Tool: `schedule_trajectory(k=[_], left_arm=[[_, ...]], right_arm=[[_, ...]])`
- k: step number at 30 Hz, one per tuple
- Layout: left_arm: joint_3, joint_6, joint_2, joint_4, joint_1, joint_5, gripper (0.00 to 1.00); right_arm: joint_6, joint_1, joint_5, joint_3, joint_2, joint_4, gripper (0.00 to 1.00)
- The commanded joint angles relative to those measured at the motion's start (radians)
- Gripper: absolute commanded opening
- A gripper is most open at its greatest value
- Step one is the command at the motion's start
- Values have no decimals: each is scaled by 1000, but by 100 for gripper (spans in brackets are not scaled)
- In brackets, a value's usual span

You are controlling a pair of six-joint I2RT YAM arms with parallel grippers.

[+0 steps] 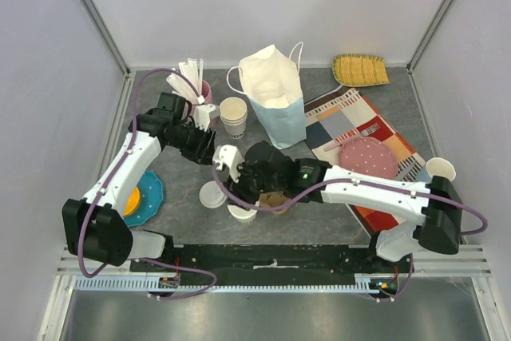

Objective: Pack the takeout coffee

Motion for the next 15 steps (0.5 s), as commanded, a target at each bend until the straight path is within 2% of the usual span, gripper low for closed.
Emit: schedule_trajectory(k=[1,4,9,11,14,15], left_arm=[[25,-13,-23,14,4,52,49],[54,-5,-20,4,3,81,49],[112,1,-5,-16,4,87,49],[140,0,5,-24,3,91,49],[166,-4,18,-25,4,102,49],[170,-4,20,-24,3,104,49]], right_arm=[[103,-107,7,66,-93,31,61],[186,-229,21,27,-149,26,67],[228,-312,212,-10,-262,-20,82],[254,-354,260,19,-287,-52,83],[332,-401,430,118,-288,-139,83],[363,-414,535,169,-285,-164,83]])
